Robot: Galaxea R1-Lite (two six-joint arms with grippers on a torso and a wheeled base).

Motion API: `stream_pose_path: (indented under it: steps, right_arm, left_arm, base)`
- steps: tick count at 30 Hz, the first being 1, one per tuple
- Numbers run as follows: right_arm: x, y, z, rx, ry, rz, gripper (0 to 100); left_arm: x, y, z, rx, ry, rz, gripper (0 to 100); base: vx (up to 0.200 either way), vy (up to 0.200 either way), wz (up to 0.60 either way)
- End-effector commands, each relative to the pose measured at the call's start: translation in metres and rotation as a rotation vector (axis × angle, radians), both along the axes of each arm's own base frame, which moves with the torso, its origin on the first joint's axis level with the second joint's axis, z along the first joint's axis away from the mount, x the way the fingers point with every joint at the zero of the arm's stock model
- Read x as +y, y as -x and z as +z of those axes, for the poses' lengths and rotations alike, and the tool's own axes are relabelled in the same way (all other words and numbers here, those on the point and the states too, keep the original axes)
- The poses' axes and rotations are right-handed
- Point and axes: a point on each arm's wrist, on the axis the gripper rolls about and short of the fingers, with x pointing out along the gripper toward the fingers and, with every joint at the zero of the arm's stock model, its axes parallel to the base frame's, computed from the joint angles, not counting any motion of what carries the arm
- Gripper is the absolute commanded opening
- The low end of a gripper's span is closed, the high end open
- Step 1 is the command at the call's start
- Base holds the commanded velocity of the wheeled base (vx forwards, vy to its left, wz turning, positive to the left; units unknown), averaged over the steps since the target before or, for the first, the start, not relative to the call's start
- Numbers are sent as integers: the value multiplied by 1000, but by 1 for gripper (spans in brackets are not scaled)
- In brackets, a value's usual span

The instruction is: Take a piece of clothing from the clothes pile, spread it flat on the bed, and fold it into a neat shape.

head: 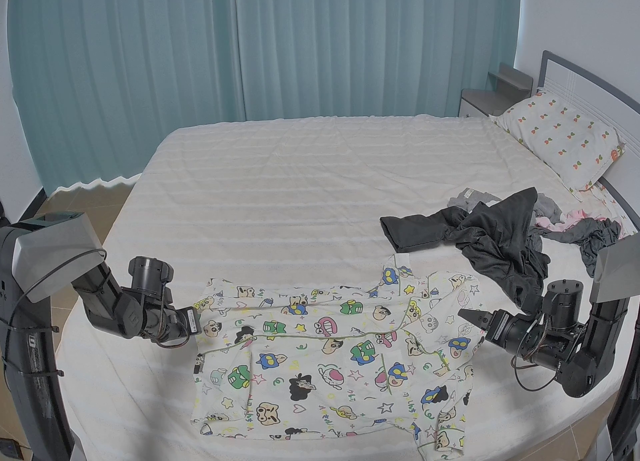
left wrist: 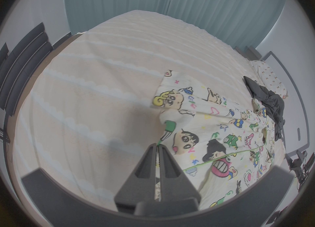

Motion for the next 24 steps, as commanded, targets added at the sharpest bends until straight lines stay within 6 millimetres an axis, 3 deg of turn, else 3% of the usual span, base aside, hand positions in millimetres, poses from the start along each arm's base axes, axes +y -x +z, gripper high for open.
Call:
stream_pose_path:
  steps: [1, 8, 13, 16, 17, 21, 22, 24]
  right_arm:
    - [0, 0, 0, 2, 0, 1, 100]
    - [0, 0, 0, 2, -1, 1, 100]
    - [0, 0, 0, 1, -1, 1, 100]
    - [0, 0, 0, 2, -2, 2, 100]
    - [0, 0, 0, 2, -2, 2, 100]
    - [1, 0, -1, 4, -1, 4, 100]
    - [2, 0, -1, 4, -3, 8, 100]
    - [2, 1, -1, 6, -2, 11, 100]
  left_arm:
    - [10, 1, -1, 1, -5, 23, 0]
    - [16, -7, 9, -46, -3, 44, 0]
    - [13, 10, 21, -35, 29, 34, 0]
    - [10, 32, 43, -53, 113, -31, 0]
    - [10, 38, 49, -59, 134, -42, 100]
    - [6, 60, 65, -64, 208, -63, 100]
    - [-3, 78, 69, -41, 255, -108, 100]
    - [-11, 95, 65, 1, 266, -144, 100]
  base:
    - [0, 0, 0]
    - [0, 0, 0]
    - [0, 0, 0]
    - [0, 0, 0]
    - [0, 0, 0]
    - [0, 0, 0]
    - [0, 0, 0]
    - [0, 0, 0]
